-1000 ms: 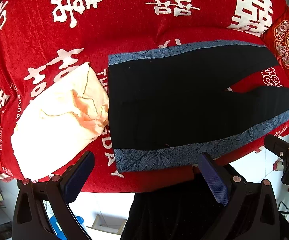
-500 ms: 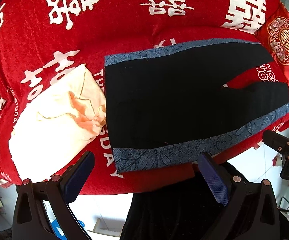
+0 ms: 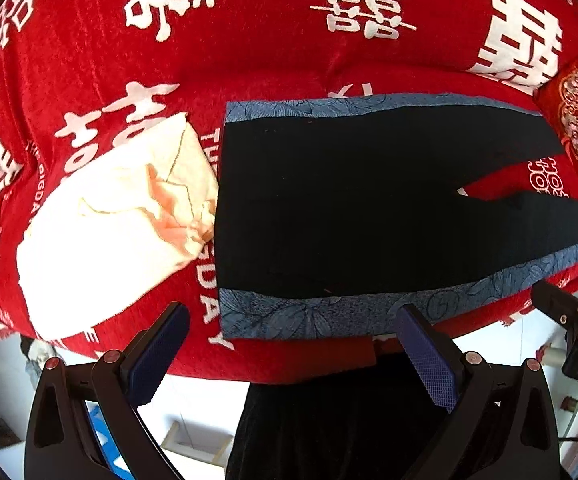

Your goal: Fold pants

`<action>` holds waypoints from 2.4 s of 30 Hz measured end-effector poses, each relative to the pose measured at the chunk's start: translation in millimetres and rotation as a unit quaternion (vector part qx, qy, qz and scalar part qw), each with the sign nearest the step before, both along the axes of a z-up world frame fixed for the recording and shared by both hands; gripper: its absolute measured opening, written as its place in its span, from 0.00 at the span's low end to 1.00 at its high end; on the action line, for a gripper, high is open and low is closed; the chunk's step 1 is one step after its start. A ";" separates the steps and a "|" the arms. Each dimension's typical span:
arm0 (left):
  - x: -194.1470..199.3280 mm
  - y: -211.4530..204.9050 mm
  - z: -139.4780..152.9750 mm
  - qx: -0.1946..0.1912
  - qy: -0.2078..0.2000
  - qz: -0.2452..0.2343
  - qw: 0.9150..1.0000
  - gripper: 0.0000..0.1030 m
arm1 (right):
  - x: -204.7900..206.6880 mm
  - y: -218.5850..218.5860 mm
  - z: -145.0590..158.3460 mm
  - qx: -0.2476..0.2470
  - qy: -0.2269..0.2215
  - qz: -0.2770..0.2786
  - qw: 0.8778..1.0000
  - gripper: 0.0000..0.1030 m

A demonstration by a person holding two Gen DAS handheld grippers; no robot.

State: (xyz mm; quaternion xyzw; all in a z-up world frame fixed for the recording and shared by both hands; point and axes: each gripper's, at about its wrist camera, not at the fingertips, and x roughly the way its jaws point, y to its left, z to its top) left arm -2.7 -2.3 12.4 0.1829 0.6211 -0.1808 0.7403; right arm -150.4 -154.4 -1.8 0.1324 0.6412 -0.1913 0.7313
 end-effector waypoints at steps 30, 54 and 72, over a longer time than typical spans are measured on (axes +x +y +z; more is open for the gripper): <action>-21.5 73.8 -170.9 -0.089 0.098 0.185 0.974 1.00 | -72.5 -68.3 -172.0 0.369 -0.146 -0.092 0.913 0.99; -5.8 65.2 -200.0 -0.222 0.132 0.243 0.935 1.00 | -113.1 -94.5 -252.7 0.498 -0.243 -0.203 0.808 0.88; 7.3 90.4 -123.8 -0.277 0.108 0.235 0.925 0.32 | -85.0 -116.5 -171.1 0.484 -0.285 -0.171 0.809 0.11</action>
